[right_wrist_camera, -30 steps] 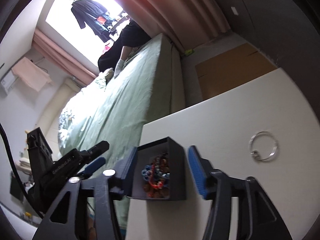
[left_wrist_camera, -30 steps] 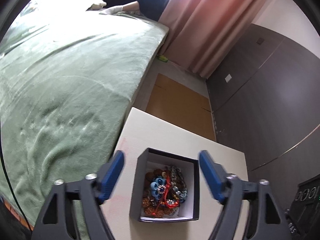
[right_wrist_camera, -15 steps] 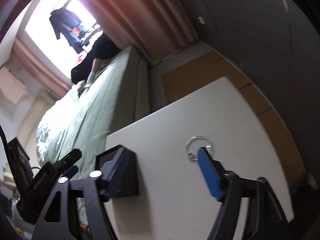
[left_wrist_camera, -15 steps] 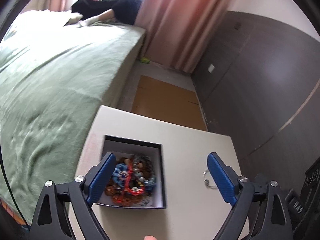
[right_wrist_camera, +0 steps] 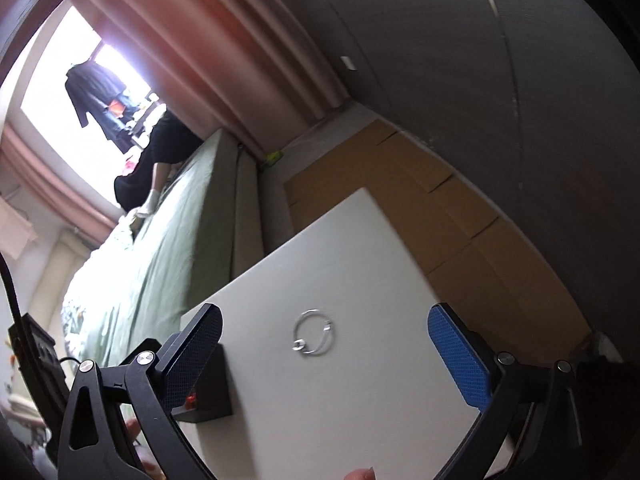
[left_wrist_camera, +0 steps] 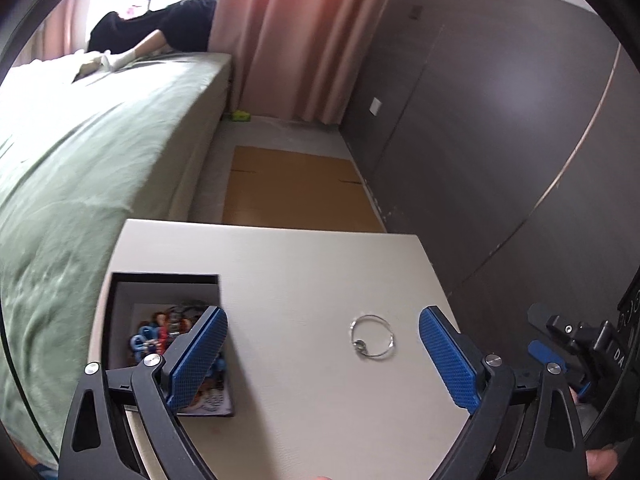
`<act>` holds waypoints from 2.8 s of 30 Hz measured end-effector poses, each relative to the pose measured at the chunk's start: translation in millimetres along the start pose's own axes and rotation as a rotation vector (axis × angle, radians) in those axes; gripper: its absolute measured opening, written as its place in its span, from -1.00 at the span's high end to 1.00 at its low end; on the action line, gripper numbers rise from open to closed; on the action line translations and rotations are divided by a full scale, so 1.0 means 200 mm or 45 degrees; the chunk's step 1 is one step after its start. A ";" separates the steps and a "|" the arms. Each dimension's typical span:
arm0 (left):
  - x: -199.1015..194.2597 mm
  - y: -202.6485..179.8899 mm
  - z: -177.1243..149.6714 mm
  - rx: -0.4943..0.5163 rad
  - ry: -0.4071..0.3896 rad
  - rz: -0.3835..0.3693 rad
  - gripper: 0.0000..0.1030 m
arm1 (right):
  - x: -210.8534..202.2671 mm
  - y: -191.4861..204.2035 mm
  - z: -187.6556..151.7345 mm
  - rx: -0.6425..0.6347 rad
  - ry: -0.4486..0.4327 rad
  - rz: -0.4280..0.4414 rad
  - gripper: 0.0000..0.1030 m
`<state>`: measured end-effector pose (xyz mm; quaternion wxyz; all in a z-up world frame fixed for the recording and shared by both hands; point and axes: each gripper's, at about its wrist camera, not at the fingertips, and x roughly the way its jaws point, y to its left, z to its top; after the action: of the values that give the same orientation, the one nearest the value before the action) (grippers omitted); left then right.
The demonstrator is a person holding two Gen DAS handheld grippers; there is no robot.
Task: Organize jewelry
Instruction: 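Reach the left tool to the silver hoop ring and grasp it, then carry the silver hoop ring over the box and open the left tool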
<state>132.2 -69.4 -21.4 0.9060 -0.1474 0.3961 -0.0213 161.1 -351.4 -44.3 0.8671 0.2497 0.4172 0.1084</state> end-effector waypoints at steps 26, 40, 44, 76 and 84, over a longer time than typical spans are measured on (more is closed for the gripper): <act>0.58 -0.27 -0.16 0.201 0.325 0.064 0.16 | 0.10 -0.26 0.08 0.184 0.097 -0.092 -0.85; 0.63 -0.24 -0.19 0.225 0.349 0.068 0.76 | 0.15 -0.23 0.08 0.153 0.136 -0.094 -0.70; 0.54 -0.20 -0.15 0.192 0.306 0.021 0.76 | 0.19 -0.19 0.06 0.125 0.158 -0.080 -0.59; 0.19 0.23 0.04 -0.075 0.127 0.010 0.76 | 0.69 0.20 -0.16 -0.302 0.334 -0.240 0.68; 0.16 0.25 0.04 -0.071 0.121 0.021 0.76 | 0.68 0.28 -0.18 -0.415 0.315 -0.335 0.92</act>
<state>155.6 -24.6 -53.8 0.8819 -0.1681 0.4402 -0.0098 219.7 -236.6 -125.1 0.8449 0.0350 0.5261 0.0900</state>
